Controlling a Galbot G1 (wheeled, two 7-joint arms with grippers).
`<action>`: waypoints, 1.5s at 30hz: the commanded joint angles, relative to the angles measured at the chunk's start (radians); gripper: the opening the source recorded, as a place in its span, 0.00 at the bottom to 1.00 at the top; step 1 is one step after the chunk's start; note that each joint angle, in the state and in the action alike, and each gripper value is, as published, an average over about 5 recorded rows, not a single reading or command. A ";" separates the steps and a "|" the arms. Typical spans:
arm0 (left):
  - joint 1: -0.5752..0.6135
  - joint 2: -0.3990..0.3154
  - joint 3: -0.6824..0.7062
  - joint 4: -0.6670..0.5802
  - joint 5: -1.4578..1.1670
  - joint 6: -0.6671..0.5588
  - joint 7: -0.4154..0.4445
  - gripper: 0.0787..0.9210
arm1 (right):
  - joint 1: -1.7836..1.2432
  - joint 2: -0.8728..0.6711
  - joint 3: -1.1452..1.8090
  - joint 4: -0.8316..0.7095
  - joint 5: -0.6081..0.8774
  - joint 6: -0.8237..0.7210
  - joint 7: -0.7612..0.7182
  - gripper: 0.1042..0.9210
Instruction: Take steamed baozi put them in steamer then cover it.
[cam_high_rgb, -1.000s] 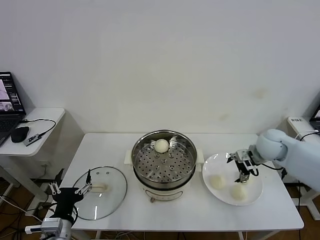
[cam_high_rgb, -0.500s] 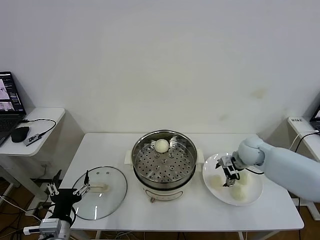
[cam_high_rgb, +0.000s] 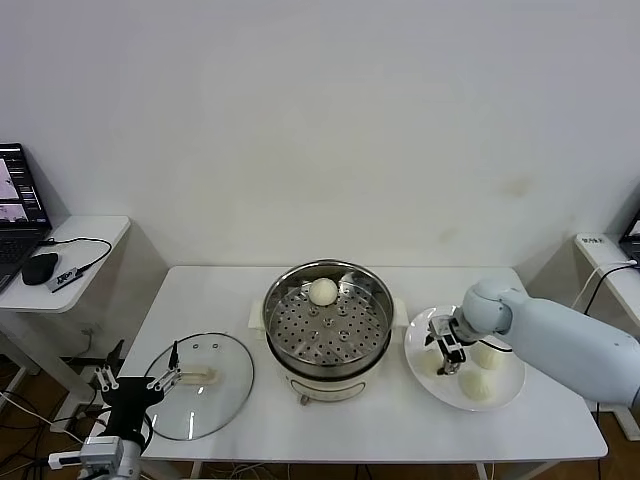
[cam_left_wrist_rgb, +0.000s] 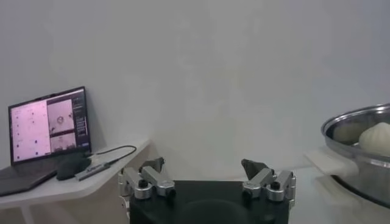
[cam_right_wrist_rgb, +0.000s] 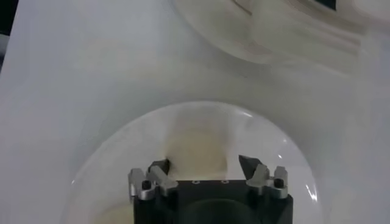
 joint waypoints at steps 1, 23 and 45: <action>0.000 -0.001 0.001 -0.002 0.001 0.000 -0.001 0.88 | 0.012 0.003 0.004 0.000 0.002 -0.001 -0.017 0.66; 0.008 -0.003 0.004 -0.023 0.005 0.001 -0.004 0.88 | 0.096 -0.116 0.006 0.067 0.042 0.020 -0.109 0.55; 0.013 -0.011 0.002 -0.017 0.013 0.002 -0.003 0.88 | 0.014 -0.009 0.016 -0.006 0.003 0.017 -0.078 0.88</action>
